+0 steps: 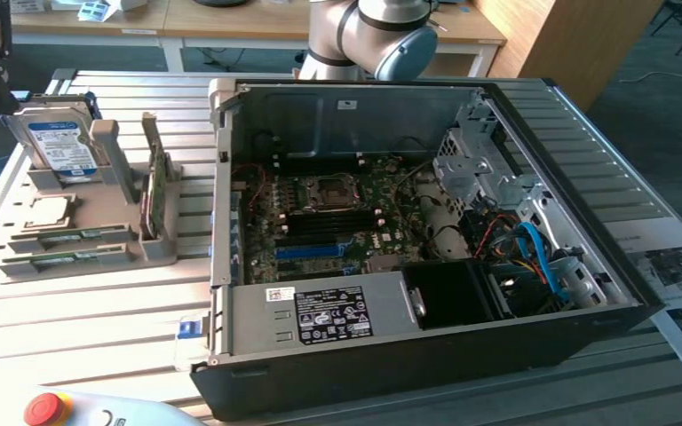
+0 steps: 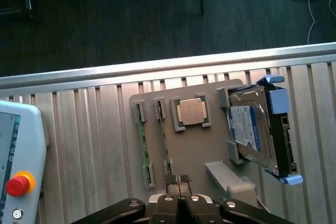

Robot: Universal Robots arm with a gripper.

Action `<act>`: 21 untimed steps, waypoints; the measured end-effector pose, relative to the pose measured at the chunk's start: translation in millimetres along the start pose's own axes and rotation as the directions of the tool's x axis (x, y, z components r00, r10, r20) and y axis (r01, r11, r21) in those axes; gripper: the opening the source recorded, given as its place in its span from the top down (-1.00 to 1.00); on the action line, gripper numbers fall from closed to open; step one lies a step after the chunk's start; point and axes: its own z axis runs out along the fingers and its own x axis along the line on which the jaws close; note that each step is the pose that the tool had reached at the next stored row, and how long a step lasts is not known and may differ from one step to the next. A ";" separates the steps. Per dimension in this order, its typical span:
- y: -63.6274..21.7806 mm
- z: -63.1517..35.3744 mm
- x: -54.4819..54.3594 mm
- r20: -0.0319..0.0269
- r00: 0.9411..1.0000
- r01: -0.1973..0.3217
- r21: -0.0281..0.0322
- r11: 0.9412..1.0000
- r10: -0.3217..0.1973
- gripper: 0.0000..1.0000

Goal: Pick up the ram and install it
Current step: 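Pick up the ram and move it above insertion slot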

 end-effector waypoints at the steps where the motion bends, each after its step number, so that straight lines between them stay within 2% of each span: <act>1: 0.0 0.0 0.0 -0.001 1.000 0.018 0.000 1.000 -0.018 0.79; 7: 0.0 0.0 0.0 -0.005 0.994 0.108 -0.001 0.994 -0.108 0.79; 14: -0.1 0.4 -0.1 -0.005 0.994 0.110 -0.001 0.994 -0.110 0.79; 21: -0.2 4.8 0.0 -0.005 0.994 0.110 -0.001 0.994 -0.110 0.79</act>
